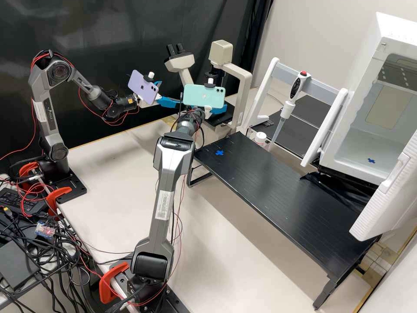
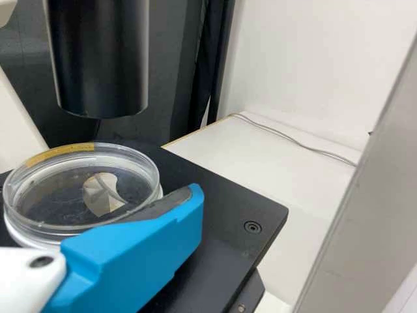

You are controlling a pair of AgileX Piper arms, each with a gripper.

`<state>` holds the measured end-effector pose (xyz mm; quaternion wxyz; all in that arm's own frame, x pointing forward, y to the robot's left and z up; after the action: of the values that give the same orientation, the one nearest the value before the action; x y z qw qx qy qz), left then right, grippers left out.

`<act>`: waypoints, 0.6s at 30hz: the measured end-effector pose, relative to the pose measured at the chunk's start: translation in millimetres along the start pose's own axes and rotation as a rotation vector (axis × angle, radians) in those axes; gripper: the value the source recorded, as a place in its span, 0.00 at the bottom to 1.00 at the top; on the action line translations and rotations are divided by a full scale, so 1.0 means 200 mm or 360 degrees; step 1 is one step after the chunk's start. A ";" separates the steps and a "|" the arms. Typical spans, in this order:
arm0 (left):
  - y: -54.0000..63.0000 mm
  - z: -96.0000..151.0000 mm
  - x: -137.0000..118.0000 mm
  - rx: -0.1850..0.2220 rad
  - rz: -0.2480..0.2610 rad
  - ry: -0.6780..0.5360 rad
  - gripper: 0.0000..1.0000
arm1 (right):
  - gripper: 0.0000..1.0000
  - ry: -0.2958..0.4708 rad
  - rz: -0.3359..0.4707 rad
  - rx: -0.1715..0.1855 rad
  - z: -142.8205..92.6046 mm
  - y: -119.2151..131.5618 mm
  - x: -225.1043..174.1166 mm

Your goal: Move the petri dish to the bench

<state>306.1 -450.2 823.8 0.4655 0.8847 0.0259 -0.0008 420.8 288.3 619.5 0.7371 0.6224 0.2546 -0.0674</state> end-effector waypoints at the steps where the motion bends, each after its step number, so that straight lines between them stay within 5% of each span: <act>1: 0.00 0.00 0.00 0.0000 0.0000 0.0000 1.00 | 0.00 0.0000 0.0000 -0.0003 0.00 0.00 0.00; 5: 0.00 0.00 0.00 0.0000 0.0000 0.0000 1.00 | 0.00 -0.0014 -0.0002 0.0029 0.01 0.00 0.00; 18: 0.00 0.00 0.00 0.0000 0.0000 0.0000 1.00 | 0.00 -0.0070 0.0013 -0.0005 0.08 0.03 0.01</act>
<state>306.1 -450.2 823.8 0.4655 0.8847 0.0259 -0.0008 430.1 275.4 626.0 0.7437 0.6207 0.2357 -0.0776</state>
